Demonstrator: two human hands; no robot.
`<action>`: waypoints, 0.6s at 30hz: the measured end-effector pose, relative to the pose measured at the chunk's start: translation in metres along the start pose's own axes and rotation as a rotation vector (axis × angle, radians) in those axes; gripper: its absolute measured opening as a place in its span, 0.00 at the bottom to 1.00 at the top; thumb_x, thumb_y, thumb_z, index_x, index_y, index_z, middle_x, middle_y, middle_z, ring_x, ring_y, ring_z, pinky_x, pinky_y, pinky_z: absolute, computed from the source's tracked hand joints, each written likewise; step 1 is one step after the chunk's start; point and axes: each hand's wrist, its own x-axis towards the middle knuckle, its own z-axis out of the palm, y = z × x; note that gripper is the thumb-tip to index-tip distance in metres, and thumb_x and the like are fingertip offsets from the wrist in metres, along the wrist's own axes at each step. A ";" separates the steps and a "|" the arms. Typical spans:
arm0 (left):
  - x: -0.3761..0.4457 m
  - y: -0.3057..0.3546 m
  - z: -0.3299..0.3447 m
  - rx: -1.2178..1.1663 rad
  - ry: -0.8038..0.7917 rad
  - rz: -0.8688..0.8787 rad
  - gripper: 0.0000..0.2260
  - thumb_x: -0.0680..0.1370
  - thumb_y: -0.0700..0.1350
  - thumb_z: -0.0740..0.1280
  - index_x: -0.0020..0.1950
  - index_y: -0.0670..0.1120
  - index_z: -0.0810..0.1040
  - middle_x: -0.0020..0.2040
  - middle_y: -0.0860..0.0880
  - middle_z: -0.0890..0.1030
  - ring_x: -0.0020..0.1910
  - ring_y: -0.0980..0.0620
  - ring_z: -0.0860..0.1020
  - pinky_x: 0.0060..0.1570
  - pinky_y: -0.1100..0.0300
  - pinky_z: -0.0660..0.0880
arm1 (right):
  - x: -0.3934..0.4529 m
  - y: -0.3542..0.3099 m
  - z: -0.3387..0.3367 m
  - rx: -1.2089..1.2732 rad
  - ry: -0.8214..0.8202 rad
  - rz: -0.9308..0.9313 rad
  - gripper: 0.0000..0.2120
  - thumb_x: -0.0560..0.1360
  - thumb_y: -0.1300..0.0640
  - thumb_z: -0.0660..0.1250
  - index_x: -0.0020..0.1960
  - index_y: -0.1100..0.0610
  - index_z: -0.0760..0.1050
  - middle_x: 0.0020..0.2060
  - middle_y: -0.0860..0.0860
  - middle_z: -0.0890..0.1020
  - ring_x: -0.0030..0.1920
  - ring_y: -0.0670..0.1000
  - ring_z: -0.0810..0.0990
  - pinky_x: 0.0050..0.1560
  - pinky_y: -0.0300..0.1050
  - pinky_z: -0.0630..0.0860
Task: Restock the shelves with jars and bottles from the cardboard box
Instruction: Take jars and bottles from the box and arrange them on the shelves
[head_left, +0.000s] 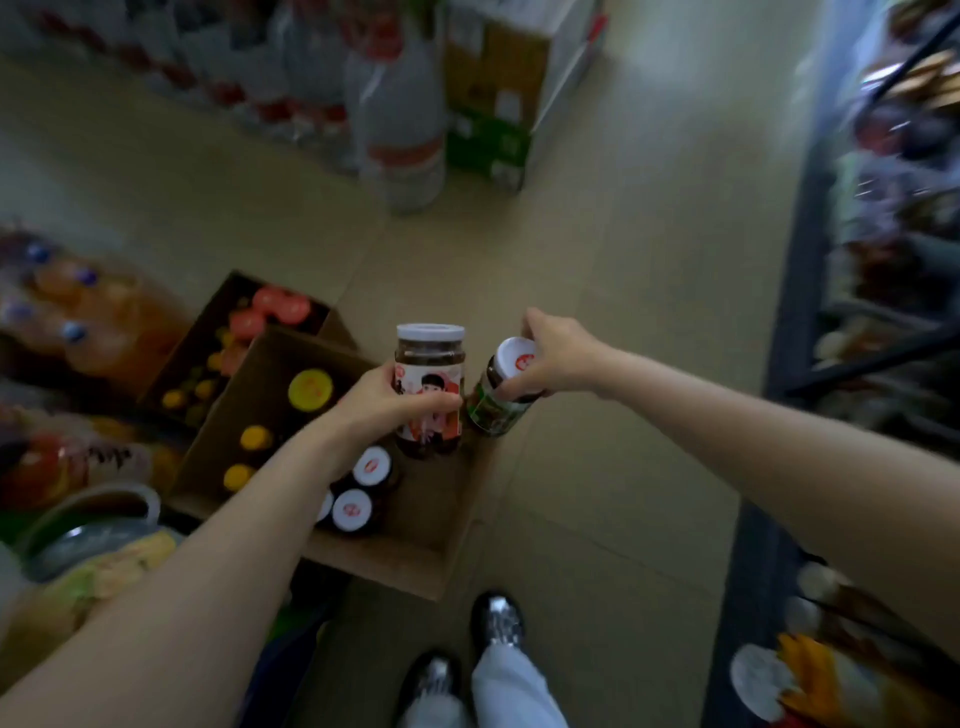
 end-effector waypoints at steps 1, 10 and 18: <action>-0.014 0.034 0.008 0.014 -0.088 0.021 0.18 0.66 0.45 0.75 0.54 0.49 0.77 0.50 0.47 0.83 0.52 0.47 0.81 0.58 0.51 0.75 | -0.033 -0.008 -0.041 0.061 -0.002 0.040 0.26 0.64 0.52 0.77 0.52 0.59 0.65 0.47 0.51 0.71 0.42 0.51 0.75 0.36 0.47 0.80; -0.216 0.303 0.168 0.193 -0.842 0.404 0.41 0.46 0.57 0.82 0.54 0.43 0.78 0.47 0.45 0.85 0.45 0.49 0.83 0.43 0.60 0.79 | -0.447 -0.068 -0.263 0.100 0.474 0.233 0.20 0.64 0.52 0.78 0.47 0.54 0.70 0.40 0.48 0.75 0.37 0.46 0.78 0.33 0.39 0.75; -0.472 0.391 0.319 0.186 -1.477 0.725 0.20 0.49 0.45 0.81 0.37 0.42 0.83 0.32 0.45 0.83 0.28 0.54 0.81 0.27 0.68 0.75 | -0.789 -0.146 -0.250 0.380 1.134 0.237 0.21 0.58 0.55 0.75 0.50 0.52 0.74 0.41 0.49 0.77 0.36 0.42 0.78 0.32 0.34 0.74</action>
